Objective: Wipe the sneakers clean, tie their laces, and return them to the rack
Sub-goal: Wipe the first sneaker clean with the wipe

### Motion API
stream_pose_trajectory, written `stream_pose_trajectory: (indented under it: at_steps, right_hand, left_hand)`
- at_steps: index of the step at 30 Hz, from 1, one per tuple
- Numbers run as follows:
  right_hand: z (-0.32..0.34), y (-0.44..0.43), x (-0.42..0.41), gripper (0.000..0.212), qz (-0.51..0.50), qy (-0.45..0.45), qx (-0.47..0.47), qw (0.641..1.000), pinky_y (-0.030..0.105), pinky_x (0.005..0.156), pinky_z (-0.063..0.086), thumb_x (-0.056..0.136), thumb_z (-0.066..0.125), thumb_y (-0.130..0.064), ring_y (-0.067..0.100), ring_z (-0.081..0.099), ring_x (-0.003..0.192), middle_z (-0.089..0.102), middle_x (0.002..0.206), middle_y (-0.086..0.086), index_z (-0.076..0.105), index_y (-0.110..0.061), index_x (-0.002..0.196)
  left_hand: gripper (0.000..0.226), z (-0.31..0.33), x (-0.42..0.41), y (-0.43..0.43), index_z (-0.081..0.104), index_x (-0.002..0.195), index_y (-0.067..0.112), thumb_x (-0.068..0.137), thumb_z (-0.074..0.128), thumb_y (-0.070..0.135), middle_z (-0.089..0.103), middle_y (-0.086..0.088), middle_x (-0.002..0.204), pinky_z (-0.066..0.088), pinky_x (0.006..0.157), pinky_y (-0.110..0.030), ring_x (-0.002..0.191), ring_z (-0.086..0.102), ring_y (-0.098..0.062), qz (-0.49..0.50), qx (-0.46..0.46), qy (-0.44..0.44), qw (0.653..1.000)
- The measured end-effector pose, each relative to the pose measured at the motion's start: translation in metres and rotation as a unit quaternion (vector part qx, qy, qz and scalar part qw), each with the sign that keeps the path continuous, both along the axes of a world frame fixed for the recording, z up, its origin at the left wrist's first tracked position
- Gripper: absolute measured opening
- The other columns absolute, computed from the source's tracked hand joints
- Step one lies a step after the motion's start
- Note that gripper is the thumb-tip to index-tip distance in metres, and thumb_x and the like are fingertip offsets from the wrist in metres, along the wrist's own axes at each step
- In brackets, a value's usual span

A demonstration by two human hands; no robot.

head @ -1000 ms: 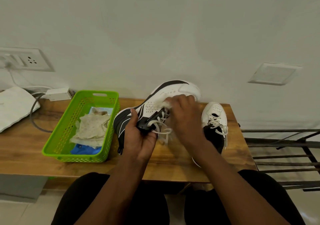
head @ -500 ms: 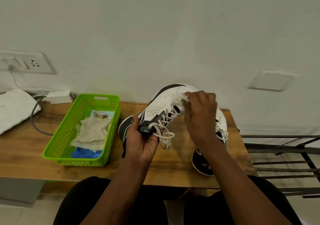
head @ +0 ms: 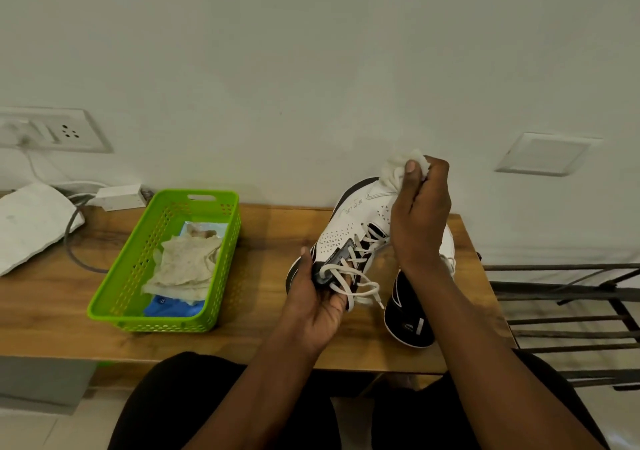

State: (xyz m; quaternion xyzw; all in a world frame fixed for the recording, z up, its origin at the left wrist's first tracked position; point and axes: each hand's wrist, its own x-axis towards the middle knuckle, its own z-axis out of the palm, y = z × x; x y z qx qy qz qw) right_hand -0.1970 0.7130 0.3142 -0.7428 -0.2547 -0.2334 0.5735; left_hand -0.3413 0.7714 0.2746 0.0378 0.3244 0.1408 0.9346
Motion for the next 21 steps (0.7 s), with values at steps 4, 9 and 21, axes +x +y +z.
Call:
stream_pose_trajectory:
  at_steps: [4, 9, 21]
  right_hand:
    - [-0.004, 0.001, 0.002, 0.021, -0.001, 0.006, -0.008, 1.000, 0.011, 0.061, 0.037, 0.104, 0.040, -0.021, 0.013, 0.053, 0.074, 0.057, 0.087, 0.004, 0.050, -0.002, 0.107]
    - [-0.007, 0.001, 0.004, 0.020, 0.006, 0.005, 0.004, 1.000, 0.009, 0.066, 0.036, 0.104, 0.042, -0.018, 0.012, 0.051, 0.078, 0.058, 0.091, 0.008, 0.051, -0.001, 0.107]
    - [-0.002, 0.000, -0.014, 0.016, 0.077, -0.072, -0.036, 0.994, 0.007, 0.073, 0.035, 0.100, 0.042, -0.006, 0.007, 0.047, 0.083, 0.055, 0.098, 0.010, 0.052, 0.002, 0.109]
  left_hand:
    - [0.035, 0.005, -0.018, 0.010, 0.067, 0.107, -0.003, 0.102, 0.051, 0.028, 0.075, -0.020, 0.090, 0.063, 0.064, -0.037, 0.079, 0.074, -0.028, -0.062, 0.088, 0.059, 0.992]
    - [0.033, 0.019, -0.038, 0.035, 0.070, 0.102, 0.012, 0.103, 0.048, 0.035, 0.078, -0.010, 0.092, 0.062, 0.064, -0.030, 0.082, 0.073, -0.022, -0.166, 0.323, 0.166, 0.917]
    - [0.133, -0.004, 0.008, 0.060, 0.011, 0.158, 0.019, 0.056, 0.082, 0.070, 0.026, -0.005, 0.162, 0.031, 0.118, -0.046, 0.148, 0.024, -0.023, -0.200, 0.811, 0.266, 0.481]
